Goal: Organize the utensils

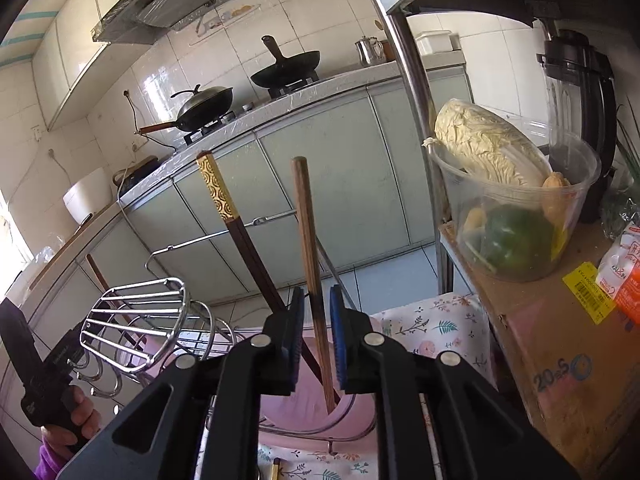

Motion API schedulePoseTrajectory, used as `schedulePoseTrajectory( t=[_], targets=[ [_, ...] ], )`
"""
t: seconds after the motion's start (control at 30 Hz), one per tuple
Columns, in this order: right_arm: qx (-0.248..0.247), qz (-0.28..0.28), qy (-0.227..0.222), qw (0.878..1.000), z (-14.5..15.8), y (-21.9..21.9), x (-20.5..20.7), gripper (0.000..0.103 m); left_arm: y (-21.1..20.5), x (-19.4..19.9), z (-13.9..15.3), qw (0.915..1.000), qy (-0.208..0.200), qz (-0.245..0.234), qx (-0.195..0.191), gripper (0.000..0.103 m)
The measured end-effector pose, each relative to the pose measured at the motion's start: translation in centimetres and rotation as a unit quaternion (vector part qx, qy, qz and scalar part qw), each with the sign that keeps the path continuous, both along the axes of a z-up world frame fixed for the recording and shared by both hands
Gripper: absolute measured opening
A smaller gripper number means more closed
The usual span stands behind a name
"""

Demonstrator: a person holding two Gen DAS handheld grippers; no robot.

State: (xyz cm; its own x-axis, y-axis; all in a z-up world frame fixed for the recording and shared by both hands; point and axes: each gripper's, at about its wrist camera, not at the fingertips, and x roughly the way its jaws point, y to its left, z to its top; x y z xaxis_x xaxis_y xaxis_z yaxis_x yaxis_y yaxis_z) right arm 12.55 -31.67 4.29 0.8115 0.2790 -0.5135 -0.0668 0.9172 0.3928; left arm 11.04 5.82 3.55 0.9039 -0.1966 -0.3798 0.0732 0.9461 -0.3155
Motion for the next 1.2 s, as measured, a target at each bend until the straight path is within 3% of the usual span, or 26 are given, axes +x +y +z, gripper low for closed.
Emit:
schedulePoseTrajectory(
  t=[0.2,0.33,0.5,0.63,0.83,1.03,1.2],
  targets=[
    [-0.011,-0.018,-0.021,1.0,1.0,-0.3,-3.2,0.028,1.1,-2.5,0.9,0.9999,0.0,0.01,-0.003,0.038],
    [-0.01,-0.014,-0.011,1.0,0.6,-0.2,-5.4,0.028,1.0,-4.7,0.8,0.9999,0.011,0.005,0.004,0.038],
    [-0.008,0.009,0.017,1.0,-1.4,0.7,-8.1,0.028,0.0,-6.9,-0.8,0.998,0.055,-0.031,0.004,0.038],
    [-0.001,0.041,0.063,0.997,-4.5,1.8,-9.5,0.028,-1.4,-8.0,-3.2,0.9921,0.106,-0.067,0.005,0.038],
    [0.025,0.068,0.128,0.989,-9.0,2.9,-10.5,0.027,-3.6,-8.0,-8.4,0.9715,0.212,-0.105,-0.007,0.038],
    [0.038,0.089,0.188,0.977,-12.5,3.4,-10.4,0.015,-6.3,-5.9,-11.9,0.9483,0.287,-0.136,0.006,0.038],
    [0.049,0.098,0.203,0.973,-13.5,3.4,-10.1,0.013,-8.2,-3.3,-14.4,0.9288,0.34,-0.145,0.024,0.038]
  ],
)
